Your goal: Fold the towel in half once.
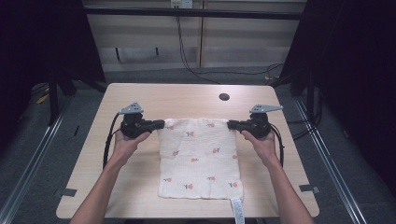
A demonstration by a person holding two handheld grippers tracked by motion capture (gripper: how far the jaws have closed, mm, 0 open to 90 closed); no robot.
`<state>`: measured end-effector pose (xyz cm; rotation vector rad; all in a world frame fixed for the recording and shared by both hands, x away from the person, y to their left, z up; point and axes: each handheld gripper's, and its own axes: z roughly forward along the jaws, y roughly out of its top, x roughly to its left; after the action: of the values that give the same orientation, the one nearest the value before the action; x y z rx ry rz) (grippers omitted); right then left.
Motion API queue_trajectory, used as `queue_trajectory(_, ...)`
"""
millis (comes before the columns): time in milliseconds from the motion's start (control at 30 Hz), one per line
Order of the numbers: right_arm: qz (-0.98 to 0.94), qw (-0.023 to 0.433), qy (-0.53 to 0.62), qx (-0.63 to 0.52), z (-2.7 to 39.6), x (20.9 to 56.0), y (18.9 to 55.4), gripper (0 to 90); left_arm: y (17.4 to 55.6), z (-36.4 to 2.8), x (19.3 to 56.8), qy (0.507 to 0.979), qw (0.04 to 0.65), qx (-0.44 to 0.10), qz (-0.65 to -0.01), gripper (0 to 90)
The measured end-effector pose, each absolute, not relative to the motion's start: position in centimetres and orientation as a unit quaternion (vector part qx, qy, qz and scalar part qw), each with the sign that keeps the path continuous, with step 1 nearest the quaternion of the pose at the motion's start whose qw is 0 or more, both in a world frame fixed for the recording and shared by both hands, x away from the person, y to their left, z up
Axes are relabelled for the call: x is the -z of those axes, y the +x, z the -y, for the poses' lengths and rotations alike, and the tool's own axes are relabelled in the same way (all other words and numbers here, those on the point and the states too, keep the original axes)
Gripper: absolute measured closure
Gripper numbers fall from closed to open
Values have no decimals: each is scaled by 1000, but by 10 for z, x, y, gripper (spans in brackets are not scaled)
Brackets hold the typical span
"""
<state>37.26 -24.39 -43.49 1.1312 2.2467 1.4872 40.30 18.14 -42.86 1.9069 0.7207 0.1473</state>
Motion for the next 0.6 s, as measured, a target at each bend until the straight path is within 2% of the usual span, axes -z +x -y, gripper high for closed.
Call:
queue_trajectory(300,-757,118,394,-509,245,429,383,848,410,-175,423,794,522,-62,-304,867)
queue_trajectory(467,-761,126,395,-499,250,415,390,847,415,-170,403,800,521,-71,-289,867)
queue_trajectory(600,-762,130,392,-499,252,410,386,849,412,-170,407,796,529,-65,-288,867)
